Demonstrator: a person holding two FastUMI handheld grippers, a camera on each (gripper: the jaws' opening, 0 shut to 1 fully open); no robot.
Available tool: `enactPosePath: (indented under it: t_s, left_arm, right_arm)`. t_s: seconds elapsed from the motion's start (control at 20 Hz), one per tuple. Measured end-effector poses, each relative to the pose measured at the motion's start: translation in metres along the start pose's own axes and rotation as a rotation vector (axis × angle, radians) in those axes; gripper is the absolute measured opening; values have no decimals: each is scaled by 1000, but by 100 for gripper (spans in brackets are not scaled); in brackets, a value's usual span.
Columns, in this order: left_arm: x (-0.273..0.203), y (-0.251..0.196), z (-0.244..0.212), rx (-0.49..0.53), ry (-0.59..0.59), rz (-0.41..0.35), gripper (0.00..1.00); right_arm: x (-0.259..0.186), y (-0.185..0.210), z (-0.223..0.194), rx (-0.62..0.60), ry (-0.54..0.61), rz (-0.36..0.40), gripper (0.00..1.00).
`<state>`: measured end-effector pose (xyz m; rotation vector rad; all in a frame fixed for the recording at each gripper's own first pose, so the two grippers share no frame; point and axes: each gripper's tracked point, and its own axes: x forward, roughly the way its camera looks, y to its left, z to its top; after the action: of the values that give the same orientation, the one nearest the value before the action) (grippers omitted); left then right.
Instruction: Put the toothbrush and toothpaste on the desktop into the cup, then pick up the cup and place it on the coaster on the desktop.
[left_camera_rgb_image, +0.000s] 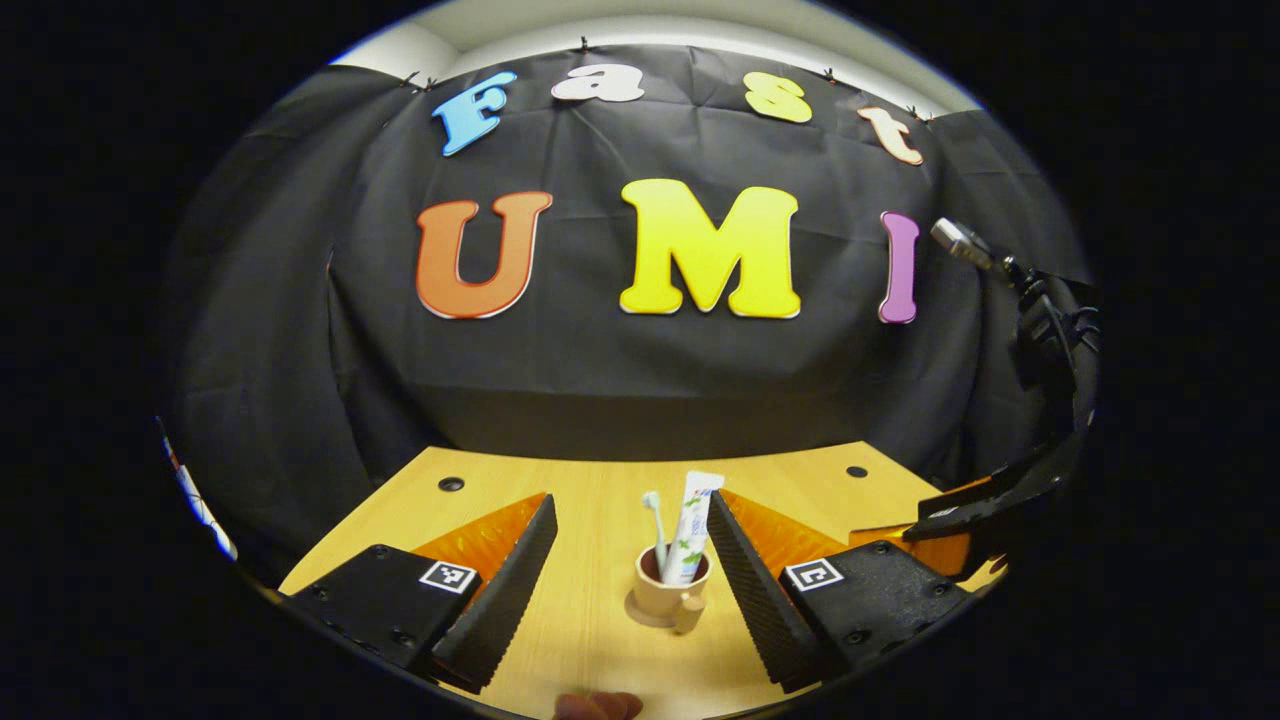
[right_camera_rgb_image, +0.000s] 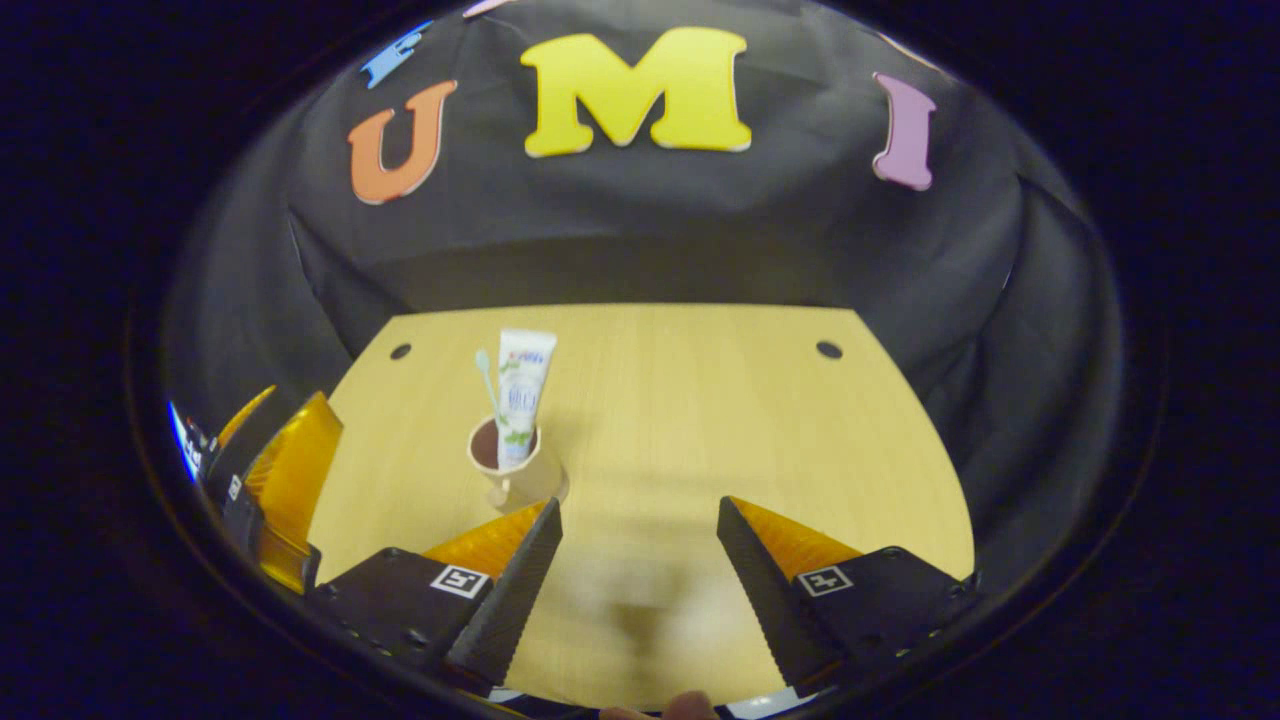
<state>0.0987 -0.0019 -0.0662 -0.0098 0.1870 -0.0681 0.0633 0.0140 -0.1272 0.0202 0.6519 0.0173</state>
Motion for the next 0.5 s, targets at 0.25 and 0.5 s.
enactPosePath:
  t_s: [0.25, 0.5]
  left_arm:
    - [-2, -16, 60, -20, -83, 4, 96]
    - [-23, -15, 82, -33, -118, 47, 96]
  right_arm:
    - [-61, -20, 68, -23, -360, -59, 95]
    - [-86, -22, 86, 4, -510, -63, 95]
